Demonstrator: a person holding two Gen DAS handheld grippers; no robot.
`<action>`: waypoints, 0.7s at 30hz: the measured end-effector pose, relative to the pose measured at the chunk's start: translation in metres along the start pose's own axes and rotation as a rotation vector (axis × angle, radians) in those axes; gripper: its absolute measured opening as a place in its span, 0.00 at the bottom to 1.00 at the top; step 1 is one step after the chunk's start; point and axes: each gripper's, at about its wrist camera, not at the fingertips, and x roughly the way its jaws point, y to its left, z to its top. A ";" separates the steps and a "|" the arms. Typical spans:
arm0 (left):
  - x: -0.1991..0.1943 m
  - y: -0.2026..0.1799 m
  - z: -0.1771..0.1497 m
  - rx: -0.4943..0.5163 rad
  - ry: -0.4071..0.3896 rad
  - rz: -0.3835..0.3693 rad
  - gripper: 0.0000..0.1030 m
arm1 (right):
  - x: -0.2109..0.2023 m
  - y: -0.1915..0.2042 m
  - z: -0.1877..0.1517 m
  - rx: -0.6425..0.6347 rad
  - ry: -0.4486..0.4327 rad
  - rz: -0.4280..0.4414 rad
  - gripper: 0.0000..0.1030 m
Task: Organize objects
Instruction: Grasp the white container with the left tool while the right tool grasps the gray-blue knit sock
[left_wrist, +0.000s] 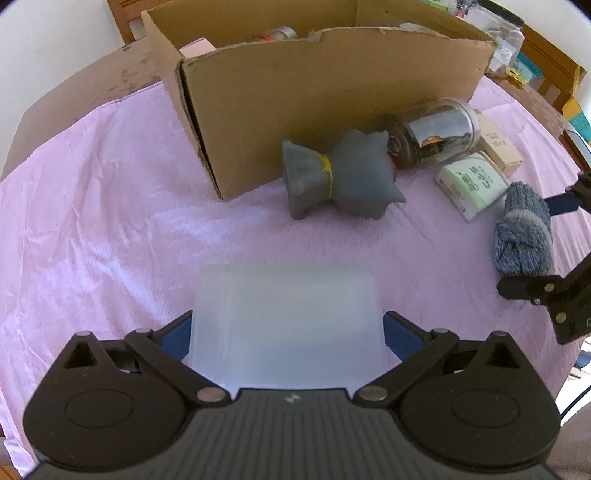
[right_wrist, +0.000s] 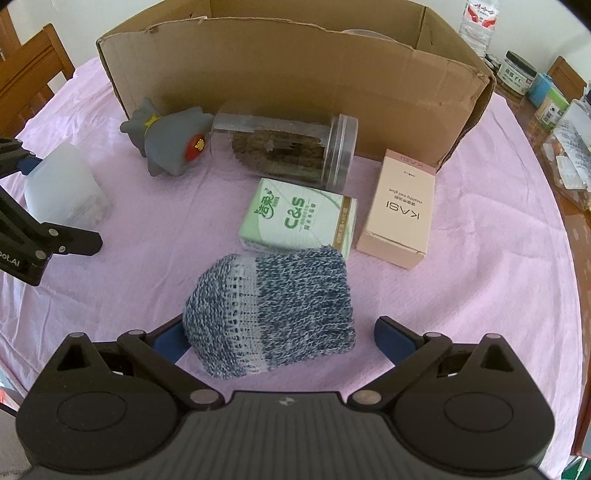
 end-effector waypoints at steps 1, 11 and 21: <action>0.000 0.000 0.000 -0.003 -0.002 0.001 0.99 | 0.001 0.000 0.001 0.003 0.001 -0.001 1.00; -0.001 -0.003 -0.005 -0.024 -0.022 0.012 1.00 | 0.001 -0.004 -0.004 0.011 -0.033 -0.005 1.00; -0.002 -0.006 -0.009 -0.013 -0.026 0.007 0.97 | 0.003 0.003 -0.001 0.013 -0.031 -0.008 1.00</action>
